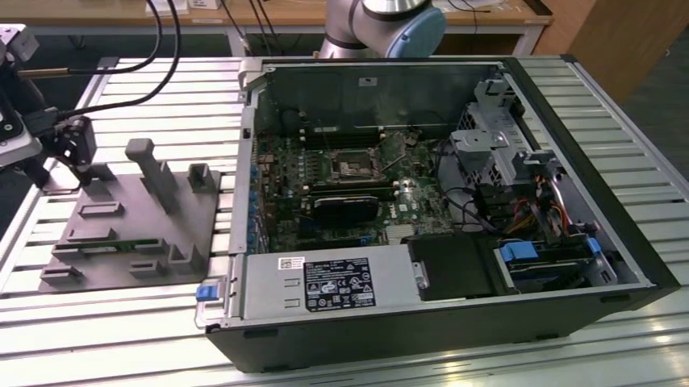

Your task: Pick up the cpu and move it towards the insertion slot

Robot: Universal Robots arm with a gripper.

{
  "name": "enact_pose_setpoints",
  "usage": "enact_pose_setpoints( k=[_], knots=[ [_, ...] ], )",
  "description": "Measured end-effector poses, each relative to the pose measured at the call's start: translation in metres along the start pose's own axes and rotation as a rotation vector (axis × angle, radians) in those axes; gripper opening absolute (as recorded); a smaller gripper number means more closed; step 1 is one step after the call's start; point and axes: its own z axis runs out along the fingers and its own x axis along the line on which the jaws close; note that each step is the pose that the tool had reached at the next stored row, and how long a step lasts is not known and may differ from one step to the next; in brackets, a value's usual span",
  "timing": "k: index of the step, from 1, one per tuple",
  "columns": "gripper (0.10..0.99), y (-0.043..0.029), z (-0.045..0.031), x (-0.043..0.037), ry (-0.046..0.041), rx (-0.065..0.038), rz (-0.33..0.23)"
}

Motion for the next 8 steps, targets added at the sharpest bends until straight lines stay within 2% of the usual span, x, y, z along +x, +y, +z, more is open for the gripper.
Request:
enact_pose_setpoints(
  k=[8],
  knots=[
    [0.545,0.0014,-0.0068,0.0001,0.0000,0.001,0.000]
  ],
)
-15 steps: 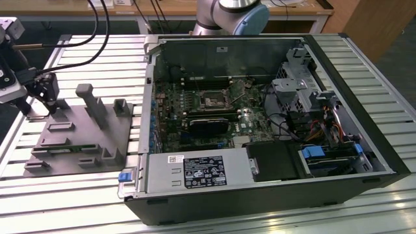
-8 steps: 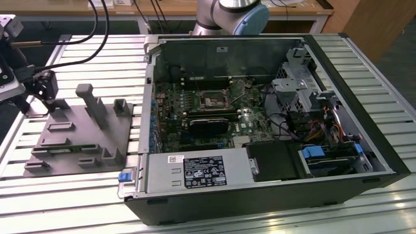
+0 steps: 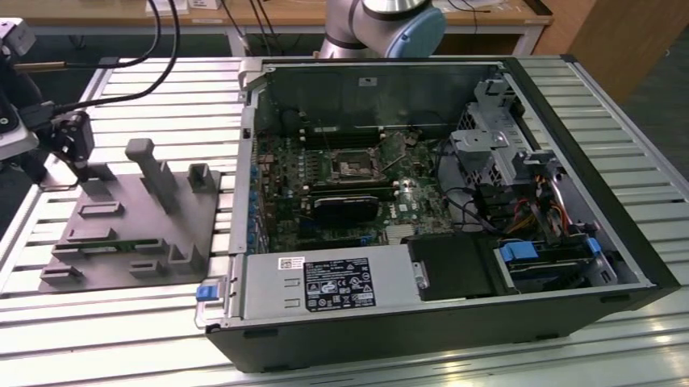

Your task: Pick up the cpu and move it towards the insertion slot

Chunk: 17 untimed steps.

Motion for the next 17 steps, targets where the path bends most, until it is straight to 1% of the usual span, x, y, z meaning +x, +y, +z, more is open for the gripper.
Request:
enact_pose_setpoints(
  k=[9,17],
  knots=[
    [0.545,0.0016,-0.0108,0.0001,0.0001,0.001,0.000],
    [0.545,0.0040,-0.0175,0.0001,0.0000,0.002,0.000]
  ],
)
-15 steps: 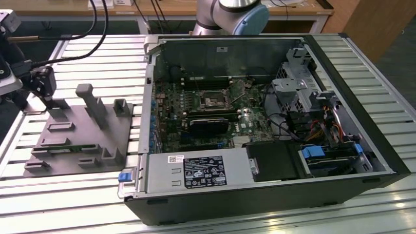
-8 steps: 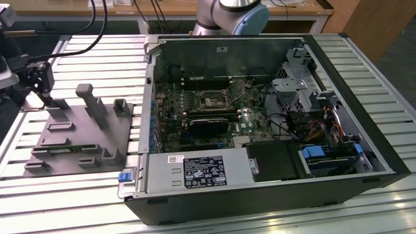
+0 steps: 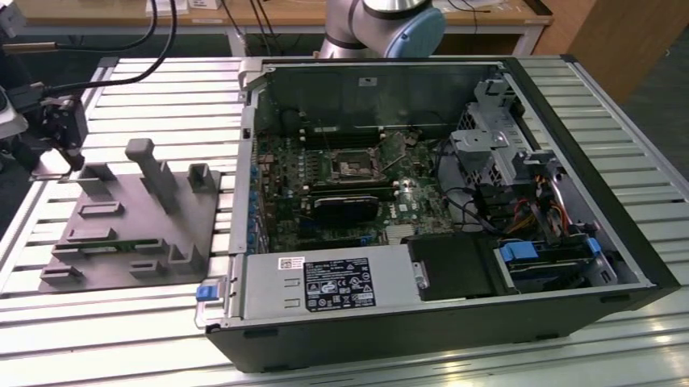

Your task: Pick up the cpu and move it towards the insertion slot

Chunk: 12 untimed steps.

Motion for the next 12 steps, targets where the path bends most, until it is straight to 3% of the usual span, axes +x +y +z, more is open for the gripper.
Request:
enact_pose_setpoints(
  k=[12],
  knots=[
    [0.545,0.0030,-0.0099,0.0000,-0.0001,0.002,0.000]
  ],
)
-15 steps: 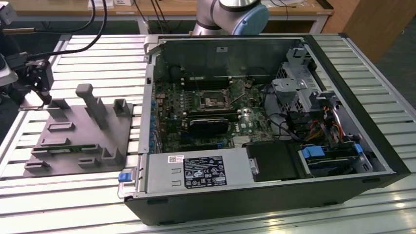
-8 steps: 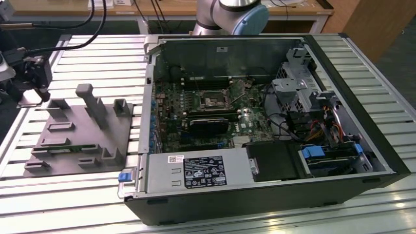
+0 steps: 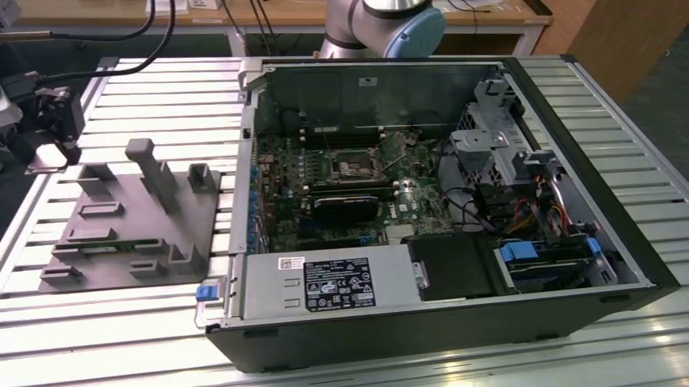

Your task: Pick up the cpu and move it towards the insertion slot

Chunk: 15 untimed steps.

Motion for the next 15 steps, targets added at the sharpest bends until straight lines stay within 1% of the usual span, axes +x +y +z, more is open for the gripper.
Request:
enact_pose_setpoints(
  k=[15],
  knots=[
    [0.545,0.0038,-0.0117,0.0001,0.0002,0.003,0.000]
  ],
)
